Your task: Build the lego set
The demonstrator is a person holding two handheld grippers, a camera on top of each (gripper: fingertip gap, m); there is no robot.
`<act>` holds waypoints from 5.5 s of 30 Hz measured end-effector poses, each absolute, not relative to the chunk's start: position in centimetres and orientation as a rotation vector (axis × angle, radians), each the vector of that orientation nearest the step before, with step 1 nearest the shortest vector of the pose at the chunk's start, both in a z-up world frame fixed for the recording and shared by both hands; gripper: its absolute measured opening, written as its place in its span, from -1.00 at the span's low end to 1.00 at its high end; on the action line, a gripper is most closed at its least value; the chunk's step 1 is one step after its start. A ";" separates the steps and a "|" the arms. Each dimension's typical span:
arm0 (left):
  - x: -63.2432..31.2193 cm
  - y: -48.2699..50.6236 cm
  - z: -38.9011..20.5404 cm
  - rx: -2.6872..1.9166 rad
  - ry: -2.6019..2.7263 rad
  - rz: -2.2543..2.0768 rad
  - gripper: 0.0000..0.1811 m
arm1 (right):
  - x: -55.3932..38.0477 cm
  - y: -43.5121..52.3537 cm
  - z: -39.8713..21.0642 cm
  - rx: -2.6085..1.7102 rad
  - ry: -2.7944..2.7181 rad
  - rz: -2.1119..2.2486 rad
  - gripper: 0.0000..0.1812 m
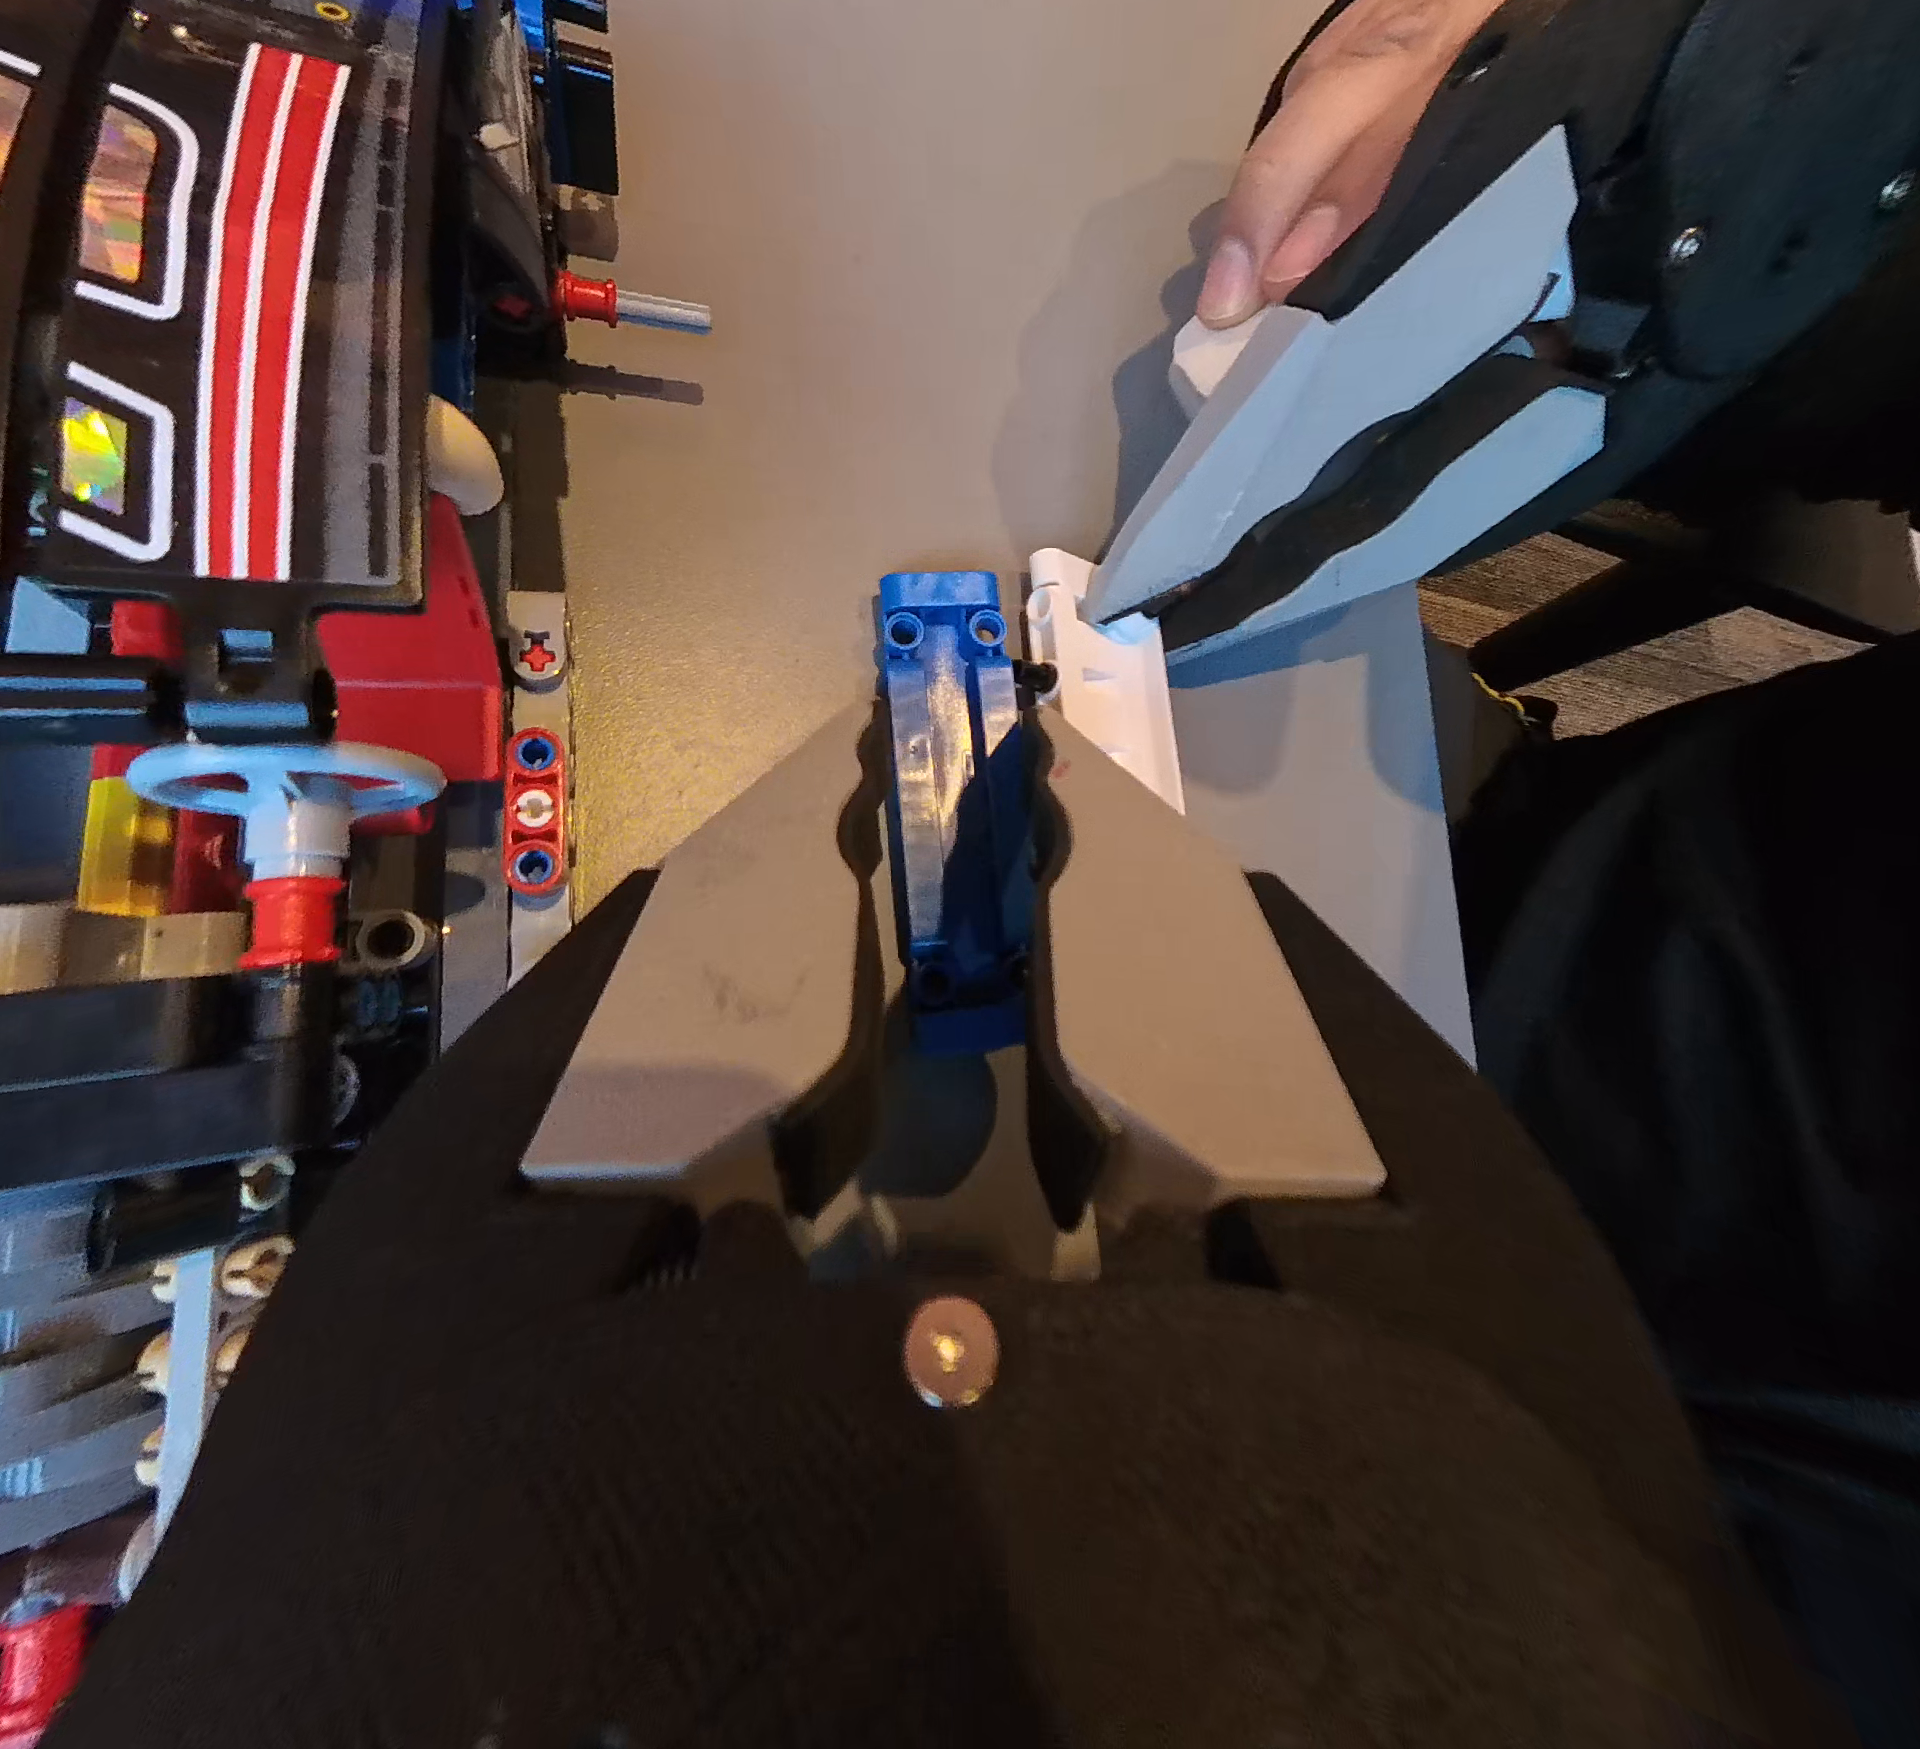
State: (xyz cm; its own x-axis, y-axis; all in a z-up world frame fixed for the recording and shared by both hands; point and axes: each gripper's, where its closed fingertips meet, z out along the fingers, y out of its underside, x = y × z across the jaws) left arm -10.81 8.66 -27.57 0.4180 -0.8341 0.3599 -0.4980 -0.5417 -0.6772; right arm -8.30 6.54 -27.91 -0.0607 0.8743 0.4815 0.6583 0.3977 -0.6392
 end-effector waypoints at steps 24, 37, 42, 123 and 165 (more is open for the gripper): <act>-14.1 9.0 -26.3 -2.224 1.164 -0.810 -0.79 | -8.3 6.2 -27.9 -1.324 -1.819 0.332 -0.93; -14.3 8.2 -27.8 -2.266 1.239 -0.777 -0.81 | -9.3 5.8 -27.9 -1.336 -1.954 0.481 -0.92; -14.3 8.2 -27.8 -2.261 1.237 -0.791 -0.83 | -9.7 6.0 -27.8 -1.329 -1.975 0.504 -0.93; -12.6 8.1 -27.8 -2.255 1.304 -0.896 -0.82 | -9.2 6.3 -27.8 -1.426 -2.123 0.583 -0.92; -13.2 9.2 -28.2 -2.217 1.236 -0.636 -0.94 | -9.9 6.6 -27.8 -1.609 -2.084 0.501 -0.92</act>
State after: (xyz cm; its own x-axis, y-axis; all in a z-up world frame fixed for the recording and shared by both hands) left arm -13.18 9.15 -28.24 0.4735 -0.8684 0.1471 -0.6249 -0.4489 -0.6387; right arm -9.86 6.62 -27.78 -0.2121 0.9680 0.1340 0.8014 0.2507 -0.5430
